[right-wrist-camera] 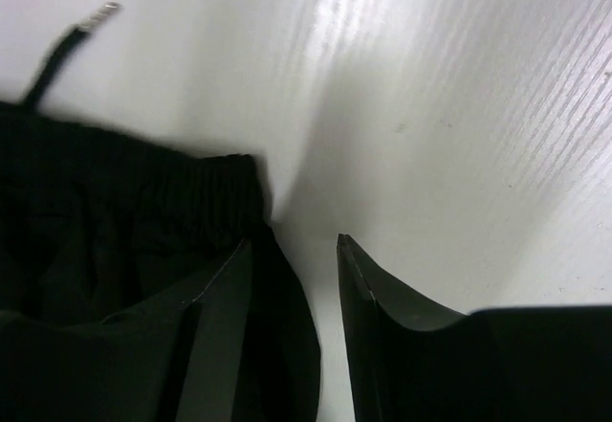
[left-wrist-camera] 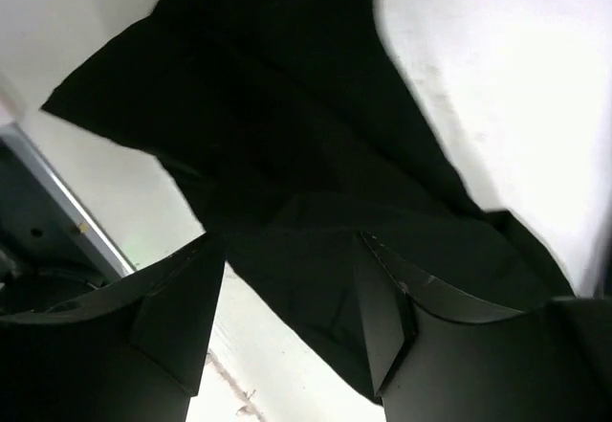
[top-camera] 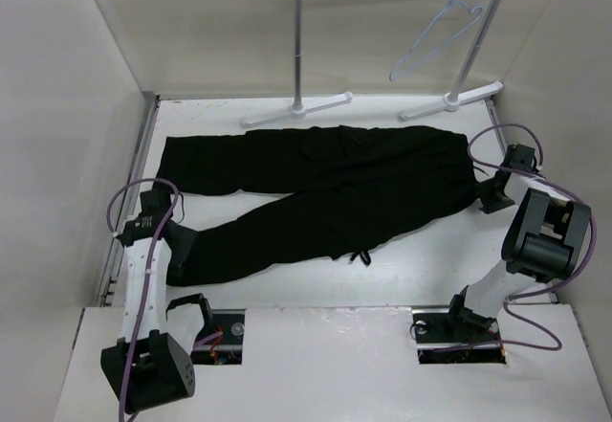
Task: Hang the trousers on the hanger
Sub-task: Flatten out the trousers at the center of the board, then fold the trousers at the center of the board.
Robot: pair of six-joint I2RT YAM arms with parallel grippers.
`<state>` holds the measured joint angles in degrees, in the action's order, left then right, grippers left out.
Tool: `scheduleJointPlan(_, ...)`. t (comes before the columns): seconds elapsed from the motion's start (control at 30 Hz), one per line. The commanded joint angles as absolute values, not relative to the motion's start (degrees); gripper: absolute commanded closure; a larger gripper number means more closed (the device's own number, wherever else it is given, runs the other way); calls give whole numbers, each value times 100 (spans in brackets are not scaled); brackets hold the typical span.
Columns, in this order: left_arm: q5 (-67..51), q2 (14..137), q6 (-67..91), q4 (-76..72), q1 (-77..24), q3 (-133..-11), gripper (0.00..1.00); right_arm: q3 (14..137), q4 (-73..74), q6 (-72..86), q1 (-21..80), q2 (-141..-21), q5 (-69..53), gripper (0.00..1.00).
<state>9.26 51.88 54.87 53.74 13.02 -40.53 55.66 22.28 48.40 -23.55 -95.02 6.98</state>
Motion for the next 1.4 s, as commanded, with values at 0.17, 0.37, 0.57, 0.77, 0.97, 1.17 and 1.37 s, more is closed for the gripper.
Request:
scheduleJointPlan(0.17,747,5308,6073,5381,1560,-3191,43,6425,2733,4896,-2316,-9940,738,74)
scheduleJointPlan(0.37,817,6300,6170,3765,1911,-3243,65,6180,2602,4974,-2360,-9722,598,99)
scheduleJointPlan(0.57,843,7680,6161,2707,2168,-4646,87,5433,2347,5124,-2439,-8861,659,100)
scheduleJointPlan(0.77,1134,8174,5898,2936,2149,-5836,85,4729,2382,5168,-2667,-7859,949,100)
scheduleJointPlan(0.97,1002,8183,5810,2997,2378,-5914,77,4675,2391,5273,-2799,-7506,1072,100)
scheduleJointPlan(1.17,1151,7061,5344,3620,2105,-5803,52,4826,2444,5343,-2247,-7129,1037,98)
scheduleJointPlan(1.37,1046,6030,5176,4025,2763,-4493,47,4606,2215,5485,-816,-6654,879,90)
